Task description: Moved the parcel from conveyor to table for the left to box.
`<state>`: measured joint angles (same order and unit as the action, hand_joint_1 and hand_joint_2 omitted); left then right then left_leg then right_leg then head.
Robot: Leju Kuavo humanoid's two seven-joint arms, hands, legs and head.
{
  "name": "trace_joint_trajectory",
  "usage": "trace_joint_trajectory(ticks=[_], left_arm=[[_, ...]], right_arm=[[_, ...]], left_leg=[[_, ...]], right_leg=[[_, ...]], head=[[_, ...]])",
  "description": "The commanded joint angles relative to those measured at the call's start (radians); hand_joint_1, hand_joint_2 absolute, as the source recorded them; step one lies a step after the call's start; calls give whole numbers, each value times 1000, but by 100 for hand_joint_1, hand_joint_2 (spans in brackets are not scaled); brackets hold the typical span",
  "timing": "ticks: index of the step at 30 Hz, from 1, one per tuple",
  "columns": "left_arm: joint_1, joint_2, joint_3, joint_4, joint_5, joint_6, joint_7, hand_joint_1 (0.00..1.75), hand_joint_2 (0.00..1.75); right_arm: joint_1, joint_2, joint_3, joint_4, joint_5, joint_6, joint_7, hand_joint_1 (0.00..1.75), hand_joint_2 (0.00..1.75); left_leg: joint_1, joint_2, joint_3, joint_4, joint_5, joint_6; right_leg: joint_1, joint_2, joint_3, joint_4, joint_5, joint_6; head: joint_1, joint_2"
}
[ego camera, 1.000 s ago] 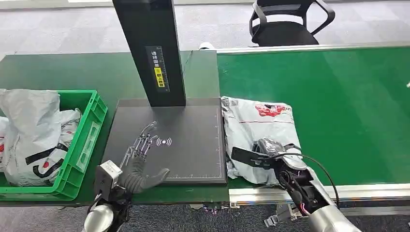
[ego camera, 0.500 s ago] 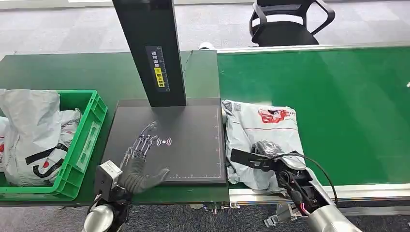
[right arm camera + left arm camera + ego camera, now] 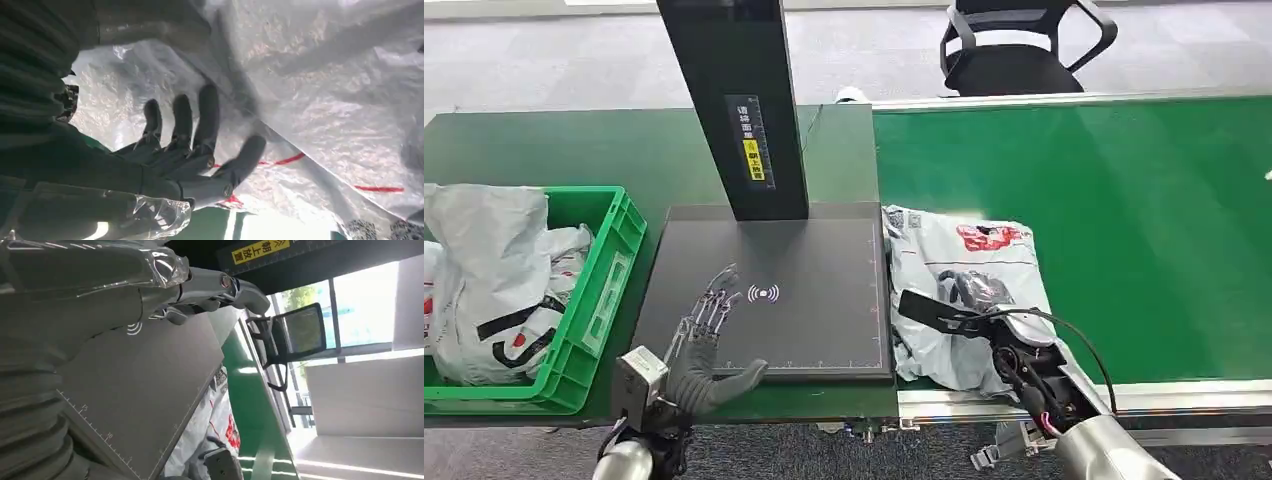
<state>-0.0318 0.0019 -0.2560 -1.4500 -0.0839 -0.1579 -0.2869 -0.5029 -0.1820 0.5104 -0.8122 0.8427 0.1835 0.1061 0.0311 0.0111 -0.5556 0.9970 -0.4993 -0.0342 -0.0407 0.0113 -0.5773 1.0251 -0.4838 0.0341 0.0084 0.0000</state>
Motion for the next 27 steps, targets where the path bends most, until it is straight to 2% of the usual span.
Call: trace_joint_trajectory(ticks=[1,5,8,20,23,27], left_arm=[[22,-15,24,-3,-10,0,2,0,175],[20,-18,30,1,-14,-2,1,0,175],[17,-18,31,6,-17,-3,2,0,175],[18,-19,30,6,-17,-3,2,0,175],[31,-25,36,-11,-22,-1,5,0,175],[43,-32,36,-26,-30,0,13,0,175]], right_arm=[[-16,21,-11,-14,15,-43,4,0,175],[-24,22,-12,4,40,-39,26,0,175],[-31,23,-10,37,83,-36,100,0,175],[-28,22,-11,38,83,-36,99,0,175],[-21,19,-16,31,175,-99,235,0,175],[-1,31,-83,17,234,-87,282,0,175]], left_leg=[[0,0,1,-2,1,4],[0,0,1,-2,1,4],[0,0,1,-1,0,2],[0,0,1,-1,0,2],[0,0,1,-1,0,3],[0,-1,1,-1,0,3]], right_leg=[[1,0,1,-2,2,-5],[1,-1,1,-2,1,-5],[0,-1,0,-1,1,-3],[1,-1,1,-1,1,-3],[1,-1,1,-2,1,-4],[1,-1,1,-2,1,-4]], head=[[0,0],[0,0],[0,0],[0,0],[0,0],[0,0]])
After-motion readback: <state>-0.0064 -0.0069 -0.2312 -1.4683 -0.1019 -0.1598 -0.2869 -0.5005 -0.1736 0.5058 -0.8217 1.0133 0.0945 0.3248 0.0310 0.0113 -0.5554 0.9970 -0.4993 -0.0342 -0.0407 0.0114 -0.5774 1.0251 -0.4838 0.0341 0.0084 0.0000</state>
